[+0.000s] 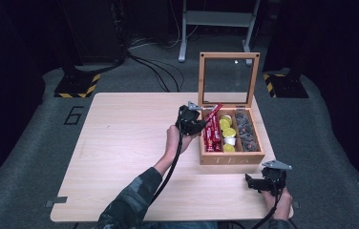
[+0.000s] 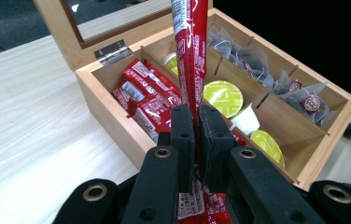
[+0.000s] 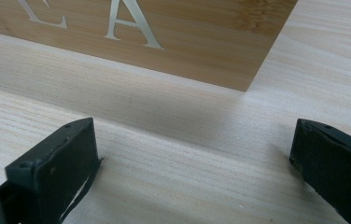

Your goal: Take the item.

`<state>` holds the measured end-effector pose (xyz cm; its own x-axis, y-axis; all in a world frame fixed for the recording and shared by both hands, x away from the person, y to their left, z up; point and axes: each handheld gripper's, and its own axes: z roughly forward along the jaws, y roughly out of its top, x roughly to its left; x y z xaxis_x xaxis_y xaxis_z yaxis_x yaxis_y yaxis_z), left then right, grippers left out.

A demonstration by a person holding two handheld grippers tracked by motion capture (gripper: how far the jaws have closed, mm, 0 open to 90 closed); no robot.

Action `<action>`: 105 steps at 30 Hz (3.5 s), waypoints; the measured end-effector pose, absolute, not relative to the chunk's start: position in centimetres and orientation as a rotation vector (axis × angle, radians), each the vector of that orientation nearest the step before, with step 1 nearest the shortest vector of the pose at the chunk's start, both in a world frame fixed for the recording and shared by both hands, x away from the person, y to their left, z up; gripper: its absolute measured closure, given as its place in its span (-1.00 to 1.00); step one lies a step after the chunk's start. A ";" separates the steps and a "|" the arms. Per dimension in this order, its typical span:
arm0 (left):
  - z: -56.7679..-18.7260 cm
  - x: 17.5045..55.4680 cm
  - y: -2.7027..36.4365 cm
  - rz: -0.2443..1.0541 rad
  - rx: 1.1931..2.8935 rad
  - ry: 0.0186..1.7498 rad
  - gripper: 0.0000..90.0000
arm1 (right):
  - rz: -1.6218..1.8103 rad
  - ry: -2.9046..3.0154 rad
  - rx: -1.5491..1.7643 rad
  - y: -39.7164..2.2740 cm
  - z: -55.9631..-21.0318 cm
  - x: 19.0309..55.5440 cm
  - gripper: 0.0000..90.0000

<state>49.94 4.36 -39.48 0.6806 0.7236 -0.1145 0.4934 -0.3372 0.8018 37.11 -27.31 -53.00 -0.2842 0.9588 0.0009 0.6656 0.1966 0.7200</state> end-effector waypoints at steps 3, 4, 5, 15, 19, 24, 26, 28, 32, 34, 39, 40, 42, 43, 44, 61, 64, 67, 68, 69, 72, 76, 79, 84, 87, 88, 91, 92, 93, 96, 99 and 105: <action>-39.3 49.7 5.1 0.336 1.998 0.937 0.89 | 0.860 2.027 1.510 -27.3 -53.0 37.1 -1.00; -39.2 49.6 5.3 0.343 1.996 0.935 0.89 | 0.861 2.025 1.512 -27.3 -53.0 37.1 -1.00; -39.1 49.5 5.5 0.351 1.996 0.931 0.89 | 0.860 2.026 1.511 -27.3 -53.0 37.1 -1.00; -38.8 49.1 8.0 0.391 1.962 0.953 0.89 | 0.861 2.027 1.510 -27.3 -53.0 37.1 -1.00; -38.7 49.2 9.1 0.402 1.951 0.962 0.89 | 0.862 2.025 1.512 -27.3 -53.0 37.1 -1.00; -38.7 49.3 10.3 0.422 1.948 0.971 0.89 | 0.860 2.026 1.510 -27.3 -53.0 37.1 -1.00; -38.7 49.4 10.8 0.427 1.944 0.981 0.89 | 0.862 2.024 1.513 -27.3 -53.0 37.1 -1.00; -38.7 49.4 11.1 0.431 1.946 0.984 0.89 | 0.860 2.026 1.510 -27.3 -53.0 37.1 -1.00; -38.9 49.8 12.5 0.462 1.946 1.013 0.89 | 0.860 2.027 1.511 -27.3 -53.0 37.1 -1.00; -39.0 49.8 12.8 0.467 1.936 1.021 0.89 | 0.859 2.028 1.510 -27.3 -53.0 37.1 -1.00; -39.2 50.2 14.9 0.491 1.921 1.060 0.89 | 0.861 2.025 1.513 -27.3 -53.0 37.1 -1.00; -39.2 50.2 15.3 0.497 1.921 1.066 0.89 | 0.860 2.025 1.512 -27.3 -53.0 37.1 -1.00; -39.3 50.3 15.6 0.503 1.912 1.074 0.89 | 0.860 2.027 1.511 -27.3 -53.0 37.1 -1.00; -39.3 50.3 16.0 0.505 1.914 1.080 0.89 | 0.859 2.026 1.511 -27.3 -53.0 37.1 -1.00; -39.5 50.4 16.7 0.515 1.909 1.086 0.89 | 0.860 2.022 1.515 -27.3 -53.0 37.1 -1.00; -40.9 51.6 22.1 0.604 1.866 1.222 0.89 | 0.859 2.021 1.516 -27.3 -53.0 37.1 -1.00; -41.3 52.0 23.8 0.620 1.860 1.263 0.90 | 0.859 2.021 1.517 -27.3 -53.0 37.1 -1.00; -41.6 52.2 24.5 0.622 1.849 1.291 0.90 | 0.859 2.021 1.516 -27.3 -53.0 37.1 -1.00; -42.0 52.3 25.2 0.631 1.834 1.317 0.90 | 0.859 2.021 1.516 -27.3 -53.0 37.1 -1.00; -42.0 52.3 25.2 0.631 1.834 1.317 0.90 | 0.859 2.021 1.516 -27.3 -53.0 37.1 -1.00; -42.6 52.7 26.0 0.628 1.821 1.358 0.90 | 0.859 2.021 1.516 -27.3 -53.0 37.1 -1.00; -43.7 53.1 27.4 0.633 1.823 1.417 0.90 | 0.859 2.021 1.516 -27.3 -53.0 37.1 -1.00; -44.2 53.3 27.9 0.638 1.823 1.445 0.90 | 0.859 2.021 1.516 -27.3 -53.0 37.1 -1.00; -45.5 53.8 28.9 0.636 1.834 1.502 0.90 | 0.859 2.021 1.516 -27.3 -53.0 37.1 -1.00; -46.2 54.0 29.3 0.627 1.830 1.536 0.90 | 0.859 2.020 1.516 -27.3 -53.0 37.1 -1.00; -46.3 54.1 29.4 0.625 1.840 1.539 0.90 | 0.859 2.021 1.516 -27.3 -53.0 37.1 -1.00; -46.7 54.3 29.5 0.626 1.836 1.559 0.90 | 0.859 2.020 1.516 -27.3 -53.0 37.1 -1.00; -47.0 54.4 29.7 0.618 1.841 1.571 0.90 | 0.859 2.021 1.516 -27.3 -53.0 37.1 -1.00; -47.0 54.4 29.7 0.618 1.841 1.571 0.90 | 0.859 2.021 1.516 -27.3 -53.0 37.1 -1.00; -47.9 54.7 30.0 0.612 1.853 1.597 0.90 | 0.859 2.021 1.516 -27.3 -53.0 37.1 -1.00; -48.2 54.8 30.2 0.601 1.853 1.616 0.90 | 0.859 2.021 1.516 -27.3 -53.0 37.1 -1.00; -49.3 55.1 30.7 0.579 1.847 1.663 0.89 | 0.859 2.021 1.516 -27.3 -53.0 37.1 -1.00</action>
